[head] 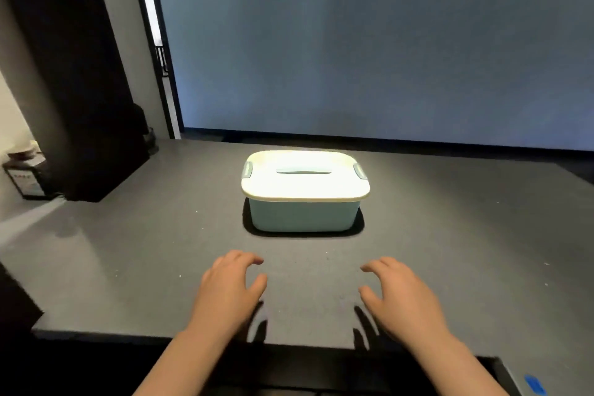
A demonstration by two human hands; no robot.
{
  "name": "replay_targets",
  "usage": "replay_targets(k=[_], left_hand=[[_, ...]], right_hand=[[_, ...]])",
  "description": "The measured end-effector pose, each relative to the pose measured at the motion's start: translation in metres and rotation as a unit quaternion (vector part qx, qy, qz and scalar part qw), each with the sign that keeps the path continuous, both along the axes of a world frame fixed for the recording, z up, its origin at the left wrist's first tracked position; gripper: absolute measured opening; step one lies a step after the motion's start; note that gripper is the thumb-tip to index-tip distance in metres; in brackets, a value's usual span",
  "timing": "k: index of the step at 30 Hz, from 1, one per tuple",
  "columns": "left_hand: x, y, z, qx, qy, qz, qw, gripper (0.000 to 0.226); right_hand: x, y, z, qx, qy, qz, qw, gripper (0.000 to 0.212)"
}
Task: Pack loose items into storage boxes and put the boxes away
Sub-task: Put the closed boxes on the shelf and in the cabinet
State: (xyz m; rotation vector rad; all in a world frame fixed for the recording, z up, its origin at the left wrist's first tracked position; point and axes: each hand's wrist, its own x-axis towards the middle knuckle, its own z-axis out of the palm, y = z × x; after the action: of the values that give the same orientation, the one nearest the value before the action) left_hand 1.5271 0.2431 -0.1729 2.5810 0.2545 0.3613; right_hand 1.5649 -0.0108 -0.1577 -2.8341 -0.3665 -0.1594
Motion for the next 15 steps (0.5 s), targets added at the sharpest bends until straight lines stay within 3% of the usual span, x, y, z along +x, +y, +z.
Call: replay_targets(k=[6,12,15], left_hand=[[0.088,0.044,0.014,-0.02,-0.029,0.011,0.999,0.031],[0.169,0.072,0.026,-0.057,-0.065,0.02,0.996,0.04],[0.199,0.076,0.026,-0.068,-0.051,0.032,0.996,0.045]], right_hand=[[0.087,0.024,0.011,0.01,-0.009,-0.055,0.998,0.041],[0.155,0.042,0.023,0.104,-0.048,-0.104,0.988,0.049],[0.186,0.048,0.018,0.108,-0.055,-0.094,0.988,0.053]])
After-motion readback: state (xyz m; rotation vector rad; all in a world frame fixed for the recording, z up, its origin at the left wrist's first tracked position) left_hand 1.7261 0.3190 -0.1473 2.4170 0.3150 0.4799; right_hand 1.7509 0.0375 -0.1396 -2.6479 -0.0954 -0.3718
